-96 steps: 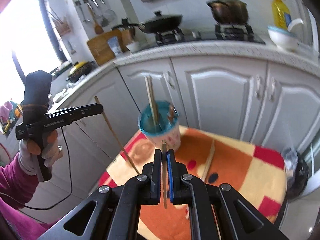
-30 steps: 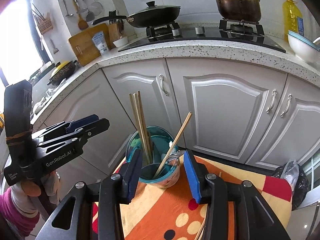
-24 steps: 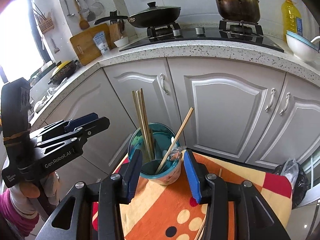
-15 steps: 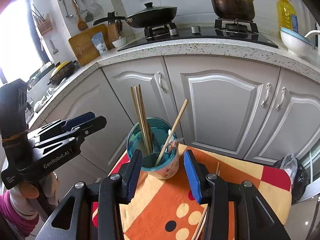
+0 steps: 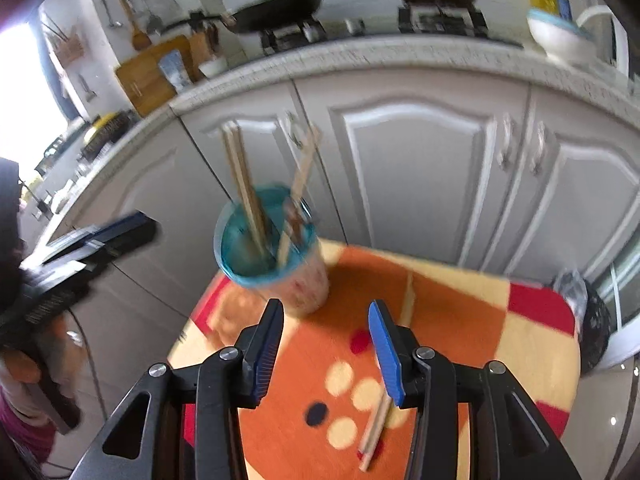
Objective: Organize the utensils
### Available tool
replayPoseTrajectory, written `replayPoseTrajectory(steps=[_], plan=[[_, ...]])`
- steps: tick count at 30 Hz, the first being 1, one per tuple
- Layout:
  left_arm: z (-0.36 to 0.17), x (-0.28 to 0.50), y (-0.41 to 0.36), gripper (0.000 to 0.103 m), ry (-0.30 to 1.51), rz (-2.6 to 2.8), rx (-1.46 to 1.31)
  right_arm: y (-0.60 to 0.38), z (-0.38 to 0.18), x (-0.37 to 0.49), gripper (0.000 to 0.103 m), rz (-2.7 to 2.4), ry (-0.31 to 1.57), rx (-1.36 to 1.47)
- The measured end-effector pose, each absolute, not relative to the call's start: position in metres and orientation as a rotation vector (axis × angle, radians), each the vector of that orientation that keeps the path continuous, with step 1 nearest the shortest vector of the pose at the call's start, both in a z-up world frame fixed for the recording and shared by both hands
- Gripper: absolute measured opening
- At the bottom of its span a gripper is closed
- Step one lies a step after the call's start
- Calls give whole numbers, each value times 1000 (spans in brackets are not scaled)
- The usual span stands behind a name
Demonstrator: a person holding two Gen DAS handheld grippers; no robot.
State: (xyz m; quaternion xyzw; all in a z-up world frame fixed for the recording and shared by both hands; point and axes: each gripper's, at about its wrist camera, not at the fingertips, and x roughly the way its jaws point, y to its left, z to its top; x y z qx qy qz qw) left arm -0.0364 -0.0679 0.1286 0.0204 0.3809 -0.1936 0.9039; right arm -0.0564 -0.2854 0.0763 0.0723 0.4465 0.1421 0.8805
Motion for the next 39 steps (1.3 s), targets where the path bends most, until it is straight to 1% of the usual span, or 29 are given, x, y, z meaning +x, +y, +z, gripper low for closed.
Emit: replayPoseTrajectory(steps=[7, 12, 20, 22, 26, 29, 31, 32, 33, 39], plan=[[94, -47, -81, 34, 881, -449, 49, -310, -14, -53, 42, 185, 1103, 124], [75, -48, -87, 34, 930, -459, 54, -322, -55, -38, 42, 141, 1157, 132], [63, -40, -93, 34, 967, -468, 51, -316, -79, -25, 41, 133, 1209, 64], [59, -38, -95, 34, 977, -472, 52, -318, -80, -24, 41, 150, 1209, 89], [55, -37, -99, 34, 992, -477, 54, -307, -82, -23, 41, 151, 1213, 28], [53, -36, -101, 34, 997, -480, 55, -311, -81, -23, 34, 141, 1207, 40], [51, -36, -104, 34, 1004, -485, 57, -313, -81, -23, 21, 154, 1206, 52], [50, -37, -106, 34, 1007, -488, 58, -312, -81, -22, 17, 162, 1206, 50], [49, -37, -108, 34, 1010, -490, 58, -312, -80, -23, 8, 173, 1204, 50], [32, -40, -133, 33, 1066, -560, 43, -342, -78, -46, 7, 134, 1215, 91]])
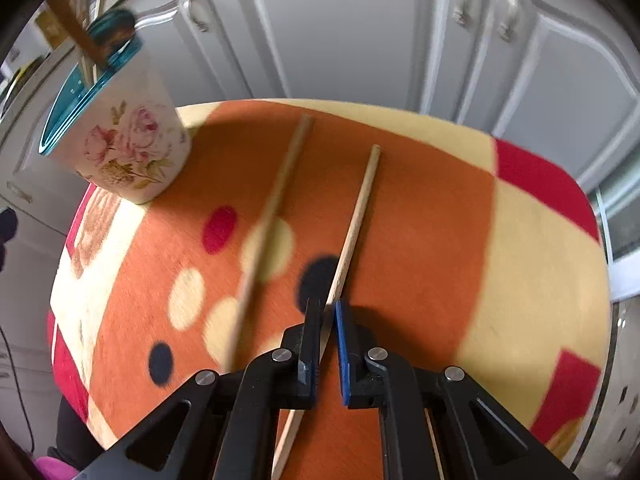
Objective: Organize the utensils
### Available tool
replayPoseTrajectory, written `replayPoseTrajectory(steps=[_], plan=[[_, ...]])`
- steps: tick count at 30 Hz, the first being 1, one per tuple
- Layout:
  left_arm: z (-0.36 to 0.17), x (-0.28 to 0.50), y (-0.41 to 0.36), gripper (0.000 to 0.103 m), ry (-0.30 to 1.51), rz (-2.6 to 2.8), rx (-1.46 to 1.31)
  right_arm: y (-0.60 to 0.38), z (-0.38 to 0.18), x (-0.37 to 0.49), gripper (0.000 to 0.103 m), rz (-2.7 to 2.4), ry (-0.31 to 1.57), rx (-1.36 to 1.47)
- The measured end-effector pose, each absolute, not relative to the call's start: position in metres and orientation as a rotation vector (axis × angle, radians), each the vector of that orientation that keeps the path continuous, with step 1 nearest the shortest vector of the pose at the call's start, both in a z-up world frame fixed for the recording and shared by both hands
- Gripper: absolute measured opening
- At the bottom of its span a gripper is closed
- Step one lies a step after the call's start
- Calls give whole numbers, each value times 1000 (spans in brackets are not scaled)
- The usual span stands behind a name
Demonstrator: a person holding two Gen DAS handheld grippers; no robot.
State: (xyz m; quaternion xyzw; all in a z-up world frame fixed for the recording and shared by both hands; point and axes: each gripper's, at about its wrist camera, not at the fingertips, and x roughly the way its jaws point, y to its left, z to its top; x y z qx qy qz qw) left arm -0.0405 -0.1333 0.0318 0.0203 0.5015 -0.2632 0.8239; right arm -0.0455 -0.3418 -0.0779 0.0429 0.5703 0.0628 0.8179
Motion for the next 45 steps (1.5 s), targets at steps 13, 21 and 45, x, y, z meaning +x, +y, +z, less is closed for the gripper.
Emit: replayPoseTrajectory(steps=[13, 21, 45], plan=[[-55, -16, -213, 33, 1232, -574, 75, -399, -77, -83, 8, 110, 1211, 352], [-64, -26, -210, 6, 1249, -604, 77, -371, -84, -83, 12, 131, 1213, 256], [-49, -30, -183, 23, 1233, -653, 225, -333, -84, -43, 10, 212, 1276, 170]])
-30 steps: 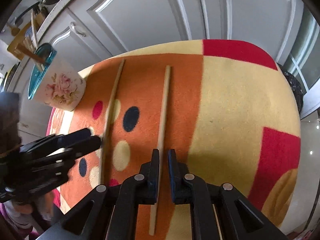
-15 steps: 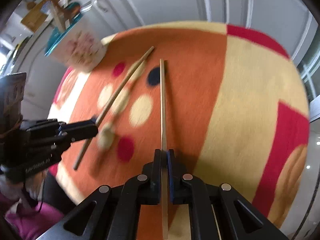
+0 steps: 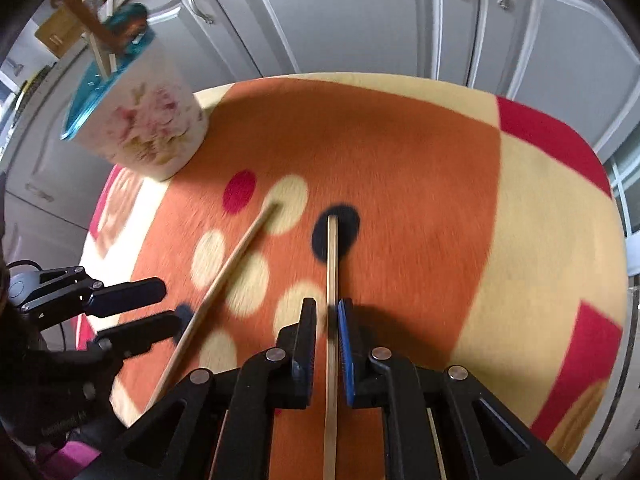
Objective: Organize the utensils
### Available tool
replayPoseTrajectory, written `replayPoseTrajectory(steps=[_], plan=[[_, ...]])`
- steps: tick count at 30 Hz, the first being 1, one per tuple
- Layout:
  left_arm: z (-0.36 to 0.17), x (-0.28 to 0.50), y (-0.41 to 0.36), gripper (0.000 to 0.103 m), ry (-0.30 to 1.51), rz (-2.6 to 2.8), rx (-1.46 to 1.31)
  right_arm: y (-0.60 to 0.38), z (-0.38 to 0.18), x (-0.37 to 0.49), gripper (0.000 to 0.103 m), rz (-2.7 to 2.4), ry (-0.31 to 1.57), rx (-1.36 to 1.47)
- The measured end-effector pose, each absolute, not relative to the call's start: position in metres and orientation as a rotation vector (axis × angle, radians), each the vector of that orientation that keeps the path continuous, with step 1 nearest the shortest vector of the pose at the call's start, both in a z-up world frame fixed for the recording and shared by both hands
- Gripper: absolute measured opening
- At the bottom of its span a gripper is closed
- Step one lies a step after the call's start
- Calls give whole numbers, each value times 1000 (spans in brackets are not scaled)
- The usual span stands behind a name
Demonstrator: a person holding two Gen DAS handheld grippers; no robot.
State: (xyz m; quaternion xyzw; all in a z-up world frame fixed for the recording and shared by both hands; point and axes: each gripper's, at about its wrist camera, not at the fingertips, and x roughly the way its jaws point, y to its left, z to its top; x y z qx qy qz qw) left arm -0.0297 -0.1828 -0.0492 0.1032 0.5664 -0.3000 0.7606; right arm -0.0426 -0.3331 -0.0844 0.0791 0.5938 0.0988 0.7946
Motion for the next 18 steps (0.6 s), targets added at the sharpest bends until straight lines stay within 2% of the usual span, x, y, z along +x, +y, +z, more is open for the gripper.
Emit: replayPoseTrajectory(steps=[6, 12, 13, 14, 18], plan=[[-61, -16, -201, 23, 1246, -653, 277, -336, -87, -28, 5, 247, 1261, 165], [-64, -10, -224, 22, 1211, -657, 359, -362, -85, -45, 5, 241, 1260, 248], [-64, -11, -226, 20, 1208, -661, 379, -367, -84, -48, 5, 241, 1254, 268], [-63, -12, -226, 5, 1208, -670, 383, -371, -81, -51, 5, 245, 1244, 293], [-51, -13, -212, 4, 1219, -693, 305, -372, -62, -64, 5, 280, 1196, 327]])
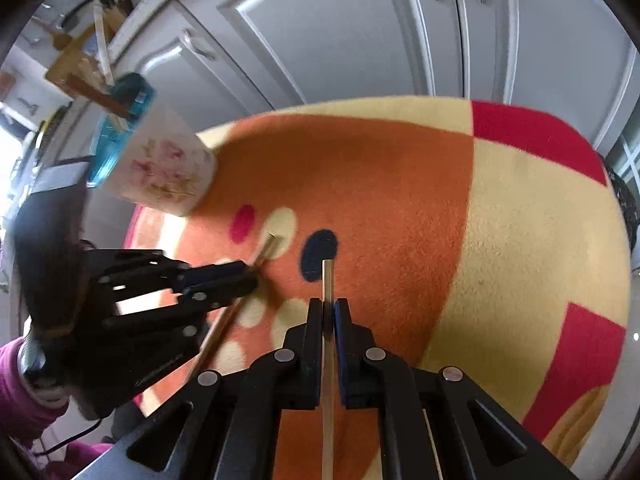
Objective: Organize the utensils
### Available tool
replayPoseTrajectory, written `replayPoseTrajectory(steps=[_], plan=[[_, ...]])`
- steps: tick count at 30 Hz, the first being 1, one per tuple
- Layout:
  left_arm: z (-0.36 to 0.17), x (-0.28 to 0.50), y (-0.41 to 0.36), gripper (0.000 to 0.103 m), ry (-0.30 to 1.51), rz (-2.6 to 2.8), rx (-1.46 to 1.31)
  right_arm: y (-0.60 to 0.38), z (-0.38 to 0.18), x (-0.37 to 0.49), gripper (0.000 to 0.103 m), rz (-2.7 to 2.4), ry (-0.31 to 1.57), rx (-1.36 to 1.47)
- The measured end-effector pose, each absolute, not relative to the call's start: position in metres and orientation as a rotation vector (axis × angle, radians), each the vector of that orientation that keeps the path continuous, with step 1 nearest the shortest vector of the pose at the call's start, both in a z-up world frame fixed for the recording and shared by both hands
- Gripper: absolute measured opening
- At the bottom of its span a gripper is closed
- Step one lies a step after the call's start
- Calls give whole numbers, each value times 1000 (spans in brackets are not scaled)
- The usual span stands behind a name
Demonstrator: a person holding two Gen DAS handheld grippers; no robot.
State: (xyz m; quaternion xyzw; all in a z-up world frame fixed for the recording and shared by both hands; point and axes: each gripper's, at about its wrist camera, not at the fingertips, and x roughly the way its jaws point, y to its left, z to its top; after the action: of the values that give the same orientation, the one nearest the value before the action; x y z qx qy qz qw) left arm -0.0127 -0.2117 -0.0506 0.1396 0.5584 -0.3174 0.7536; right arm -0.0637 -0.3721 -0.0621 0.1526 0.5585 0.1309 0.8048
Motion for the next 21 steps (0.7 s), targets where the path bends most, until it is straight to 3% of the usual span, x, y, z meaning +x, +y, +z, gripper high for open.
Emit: replayPoseTrajectory(steps=[21], plan=[[107, -62, -103, 4, 919, -708, 63, -335, 60, -123, 5, 421, 945, 244]])
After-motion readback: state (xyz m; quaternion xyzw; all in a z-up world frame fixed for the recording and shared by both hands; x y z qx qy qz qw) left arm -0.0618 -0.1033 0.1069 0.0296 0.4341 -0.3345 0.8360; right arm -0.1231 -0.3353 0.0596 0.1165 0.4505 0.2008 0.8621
